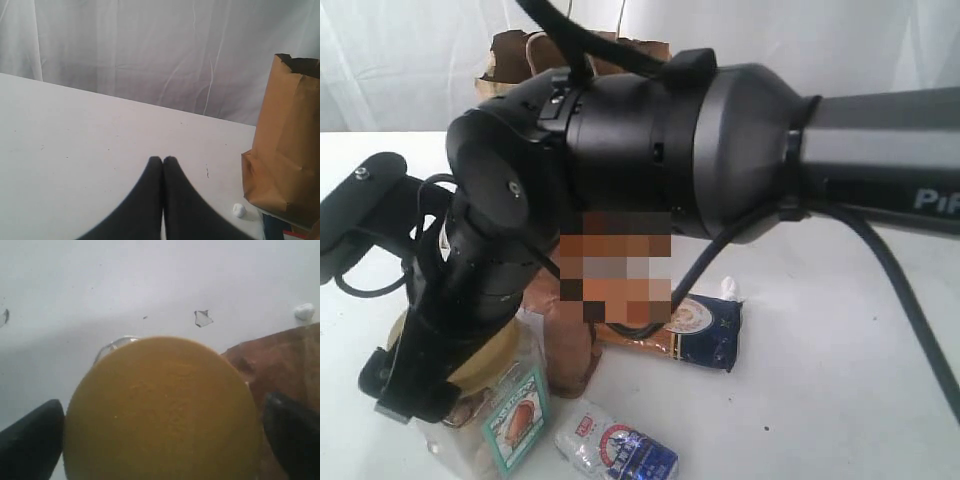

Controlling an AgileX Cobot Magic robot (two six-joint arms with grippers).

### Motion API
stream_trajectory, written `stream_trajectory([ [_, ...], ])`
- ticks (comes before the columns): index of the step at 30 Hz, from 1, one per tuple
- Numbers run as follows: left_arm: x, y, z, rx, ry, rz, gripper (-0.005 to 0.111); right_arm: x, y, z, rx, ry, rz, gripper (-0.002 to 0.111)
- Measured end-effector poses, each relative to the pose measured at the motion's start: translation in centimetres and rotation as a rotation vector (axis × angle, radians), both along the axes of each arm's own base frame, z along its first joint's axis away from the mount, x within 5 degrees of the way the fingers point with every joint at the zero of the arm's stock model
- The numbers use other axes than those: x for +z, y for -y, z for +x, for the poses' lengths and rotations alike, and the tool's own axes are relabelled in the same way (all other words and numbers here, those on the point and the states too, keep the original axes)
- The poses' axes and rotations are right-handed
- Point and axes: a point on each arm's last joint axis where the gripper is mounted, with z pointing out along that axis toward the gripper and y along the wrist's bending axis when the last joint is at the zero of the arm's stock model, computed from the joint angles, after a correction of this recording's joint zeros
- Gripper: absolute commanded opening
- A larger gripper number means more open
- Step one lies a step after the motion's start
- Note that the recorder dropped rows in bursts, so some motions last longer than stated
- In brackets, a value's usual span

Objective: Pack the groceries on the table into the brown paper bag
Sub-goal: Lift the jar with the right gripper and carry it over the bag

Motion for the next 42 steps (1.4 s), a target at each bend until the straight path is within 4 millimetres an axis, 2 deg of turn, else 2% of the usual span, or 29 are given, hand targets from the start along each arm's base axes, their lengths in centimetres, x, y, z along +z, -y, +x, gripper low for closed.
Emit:
stream_trajectory([
  [4,0.0,0.0,0.0,0.000,0.000,0.000,0.000,-0.8,0.0,0.0,-0.090,-0.074,-0.015,0.105],
  [7,0.0,0.0,0.0,0.000,0.000,0.000,0.000,-1.1,0.1,-0.1,-0.105,-0.097,-0.038,0.099],
  [15,0.0,0.1,0.0,-0.010,-0.001,-0.001,0.000,-0.9,0.1,-0.1,-0.136,-0.115,-0.030,0.070],
  [27,-0.1,1.0,0.0,-0.107,-0.010,-0.007,0.000,-0.6,0.2,-0.1,-0.150,-0.120,-0.020,0.064],
  [30,-0.1,1.0,0.0,-0.108,-0.010,-0.007,0.000,0.6,0.4,-0.2,-0.149,-0.099,0.024,0.059],
  [36,-0.1,1.0,0.0,-0.108,-0.010,-0.007,0.000,5.3,0.8,-0.4,-0.146,0.014,0.260,0.041],
  [42,-0.1,1.0,0.0,-0.108,-0.010,-0.007,0.000,8.6,1.4,-0.6,-0.143,0.099,0.433,0.039],
])
